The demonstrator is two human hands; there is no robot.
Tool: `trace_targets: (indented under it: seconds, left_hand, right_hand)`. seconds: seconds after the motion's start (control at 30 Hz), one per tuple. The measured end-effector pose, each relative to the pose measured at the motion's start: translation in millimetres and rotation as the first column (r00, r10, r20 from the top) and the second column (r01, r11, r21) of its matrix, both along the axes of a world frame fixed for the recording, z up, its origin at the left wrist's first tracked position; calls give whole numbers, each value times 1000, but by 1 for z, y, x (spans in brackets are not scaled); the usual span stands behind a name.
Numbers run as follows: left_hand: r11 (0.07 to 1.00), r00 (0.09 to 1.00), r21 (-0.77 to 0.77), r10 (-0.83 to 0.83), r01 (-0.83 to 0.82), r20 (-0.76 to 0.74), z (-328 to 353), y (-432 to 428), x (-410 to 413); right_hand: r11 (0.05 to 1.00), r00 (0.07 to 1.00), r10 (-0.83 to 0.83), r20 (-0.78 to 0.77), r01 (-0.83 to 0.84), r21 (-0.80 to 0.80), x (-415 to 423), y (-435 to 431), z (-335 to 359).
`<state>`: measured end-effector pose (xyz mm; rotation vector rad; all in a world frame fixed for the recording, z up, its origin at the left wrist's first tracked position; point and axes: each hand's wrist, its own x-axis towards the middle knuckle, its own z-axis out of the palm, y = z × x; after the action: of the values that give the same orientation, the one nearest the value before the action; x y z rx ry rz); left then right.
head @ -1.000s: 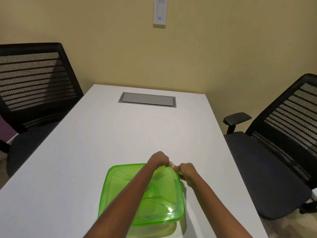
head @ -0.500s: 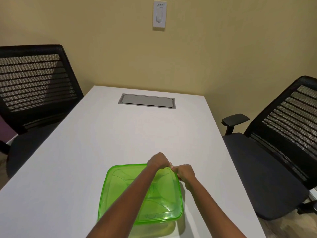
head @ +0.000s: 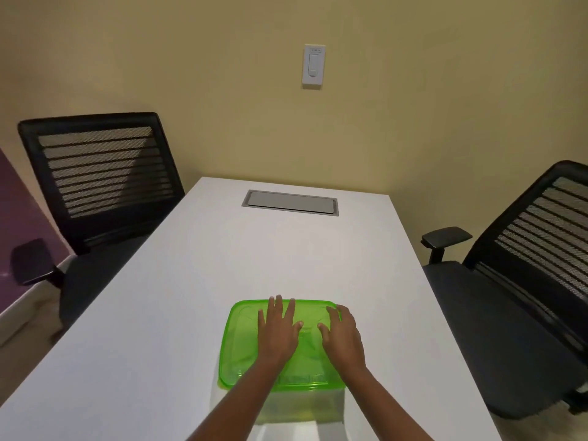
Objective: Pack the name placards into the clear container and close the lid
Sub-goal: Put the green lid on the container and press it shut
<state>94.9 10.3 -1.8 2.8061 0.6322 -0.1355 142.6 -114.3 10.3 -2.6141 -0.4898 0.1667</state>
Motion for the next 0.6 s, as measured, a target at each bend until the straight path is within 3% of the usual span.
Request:
trace_targets:
  seconds: [0.2,0.33,0.43,0.57,0.6]
  left_hand:
    - [998,998,20,58,-58,-10,0,6,-43]
    - [994,992,30,109,-107,-67,-1,4,-68]
    - [983,987,96,150,-156,59,5,-1,-86]
    - [989,991,80,123,-127,60,9,1,-99]
    - [992,993,52,119,-119,3,6,4,-99]
  right_hand:
    - [962,989,148,-6,-146,-231,-35,9,-6]
    - [957,988,140,-62,-152,-247,-51,6,-11]
    - [962,989,121,-89,-139,-236,-60,1,-14]
    - [961,988,117,-101,-139,-240,-68,-3,-14]
    - [961,988,117,-104,-139,-241,-70,-4,-14]
